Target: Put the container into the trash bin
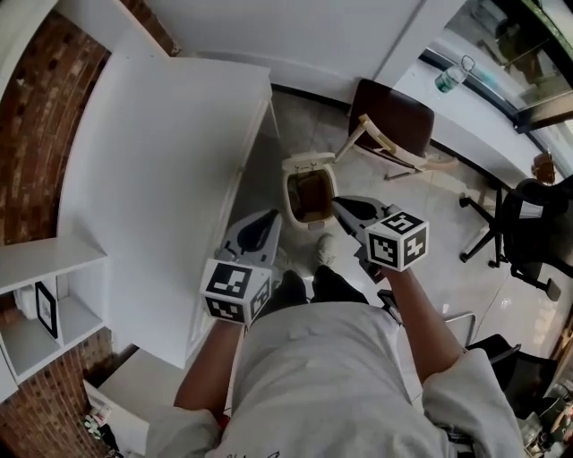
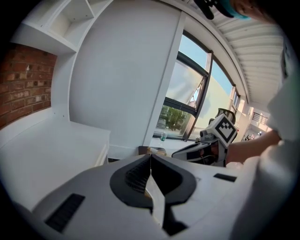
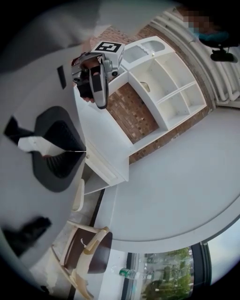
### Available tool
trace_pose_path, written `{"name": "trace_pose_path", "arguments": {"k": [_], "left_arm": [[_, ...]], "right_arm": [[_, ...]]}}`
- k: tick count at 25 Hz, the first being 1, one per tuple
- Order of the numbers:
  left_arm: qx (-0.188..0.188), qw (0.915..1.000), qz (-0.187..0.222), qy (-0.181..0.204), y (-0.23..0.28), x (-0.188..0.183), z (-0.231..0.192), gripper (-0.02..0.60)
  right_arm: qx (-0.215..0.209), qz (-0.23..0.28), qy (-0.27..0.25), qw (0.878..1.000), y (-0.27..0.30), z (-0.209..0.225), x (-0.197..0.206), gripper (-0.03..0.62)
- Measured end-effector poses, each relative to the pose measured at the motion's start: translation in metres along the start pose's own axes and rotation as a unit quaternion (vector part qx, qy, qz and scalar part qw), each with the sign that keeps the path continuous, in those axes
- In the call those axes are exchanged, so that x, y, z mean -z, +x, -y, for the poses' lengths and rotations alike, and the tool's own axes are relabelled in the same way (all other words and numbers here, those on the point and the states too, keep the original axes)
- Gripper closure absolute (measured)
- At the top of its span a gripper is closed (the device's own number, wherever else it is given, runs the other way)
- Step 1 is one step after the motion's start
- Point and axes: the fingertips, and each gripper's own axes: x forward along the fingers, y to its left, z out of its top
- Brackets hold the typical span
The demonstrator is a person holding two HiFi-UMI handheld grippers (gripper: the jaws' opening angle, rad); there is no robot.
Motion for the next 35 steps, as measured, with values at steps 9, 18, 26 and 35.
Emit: {"name": "trace_pose_path", "arguments": {"k": [9,18,26,35], "left_arm": [[0.007,0.9998,0.016,0.006,-0.009,-0.017,0.012,0.565],[-0.019,0.9996,0.019,0.01,-0.024,-0.013,0.008,0.565],[-0.036,0.999,0.026,0.008,-0.033,-0.018,0.0,0.565],[-0.041,0.9984,0.037,0.014,-0.04,-0.023,0.002,0.565]], "right_arm": [[-0.014,0.035,-0.032,0.999,-0.027,-0.03,-0.039,0.565],[-0.026,0.041,-0.057,0.997,-0.027,-0.046,-0.049,0.568],[-0.047,0.045,-0.055,0.996,-0.024,-0.061,-0.052,0.568],[-0.05,0.04,-0.103,0.993,-0.022,-0.086,-0.05,0.568]]}}
